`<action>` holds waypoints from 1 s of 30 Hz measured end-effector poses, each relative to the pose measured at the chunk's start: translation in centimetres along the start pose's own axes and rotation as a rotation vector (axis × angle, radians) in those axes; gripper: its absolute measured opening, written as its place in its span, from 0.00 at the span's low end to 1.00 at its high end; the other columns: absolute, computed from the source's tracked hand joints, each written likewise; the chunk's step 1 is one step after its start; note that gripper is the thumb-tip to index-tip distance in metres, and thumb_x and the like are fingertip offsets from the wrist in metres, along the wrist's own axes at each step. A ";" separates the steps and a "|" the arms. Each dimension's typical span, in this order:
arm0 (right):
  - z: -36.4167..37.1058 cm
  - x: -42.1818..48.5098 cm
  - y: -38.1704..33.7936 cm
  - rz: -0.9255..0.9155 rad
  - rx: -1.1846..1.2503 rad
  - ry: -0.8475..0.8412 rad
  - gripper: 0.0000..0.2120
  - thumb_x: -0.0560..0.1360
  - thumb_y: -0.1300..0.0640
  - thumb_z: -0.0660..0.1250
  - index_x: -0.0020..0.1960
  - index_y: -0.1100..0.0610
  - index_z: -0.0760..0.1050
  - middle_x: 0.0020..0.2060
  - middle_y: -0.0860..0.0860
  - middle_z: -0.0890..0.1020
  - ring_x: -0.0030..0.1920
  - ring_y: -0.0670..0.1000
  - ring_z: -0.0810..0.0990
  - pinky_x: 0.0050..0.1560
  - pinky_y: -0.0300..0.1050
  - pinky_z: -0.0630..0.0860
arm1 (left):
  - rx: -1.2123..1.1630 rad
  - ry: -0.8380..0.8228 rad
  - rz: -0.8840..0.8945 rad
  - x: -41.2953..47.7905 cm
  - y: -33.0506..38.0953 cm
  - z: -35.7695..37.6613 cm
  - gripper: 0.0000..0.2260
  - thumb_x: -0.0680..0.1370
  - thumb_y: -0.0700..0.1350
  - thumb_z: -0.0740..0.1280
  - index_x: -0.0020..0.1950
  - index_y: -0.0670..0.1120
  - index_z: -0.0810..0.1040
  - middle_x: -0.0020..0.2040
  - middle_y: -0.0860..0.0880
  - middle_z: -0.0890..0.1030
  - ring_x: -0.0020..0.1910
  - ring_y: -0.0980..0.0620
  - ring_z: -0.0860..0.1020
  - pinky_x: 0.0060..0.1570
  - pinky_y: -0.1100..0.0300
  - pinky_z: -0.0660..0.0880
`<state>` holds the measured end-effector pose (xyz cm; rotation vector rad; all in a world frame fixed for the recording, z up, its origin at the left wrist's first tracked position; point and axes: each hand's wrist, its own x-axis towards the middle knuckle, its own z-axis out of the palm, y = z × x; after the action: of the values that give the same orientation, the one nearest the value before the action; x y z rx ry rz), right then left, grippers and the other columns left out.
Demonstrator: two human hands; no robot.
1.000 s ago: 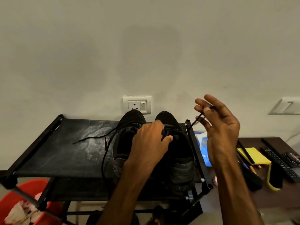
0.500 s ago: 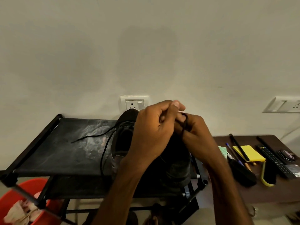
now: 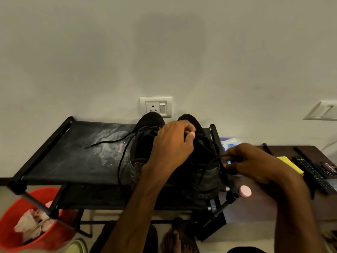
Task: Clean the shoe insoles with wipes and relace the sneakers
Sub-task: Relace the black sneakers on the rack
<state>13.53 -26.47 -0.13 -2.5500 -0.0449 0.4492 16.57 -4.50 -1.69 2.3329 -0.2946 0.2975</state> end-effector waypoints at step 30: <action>2.6 3.0 -2.2 -0.180 0.612 0.344 0.14 0.74 0.59 0.76 0.59 0.58 0.82 0.47 0.54 0.87 0.49 0.52 0.86 0.53 0.38 0.82 | -0.065 -0.140 -0.183 0.0 -0.1 -1.1 0.19 0.74 0.32 0.66 0.62 0.47 0.78 0.53 0.52 0.80 0.52 0.56 0.79 0.57 0.58 0.78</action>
<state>15.63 -22.90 -1.95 -1.9616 -0.0080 -0.0524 16.43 -3.69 -1.01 2.3008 -0.1549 0.0346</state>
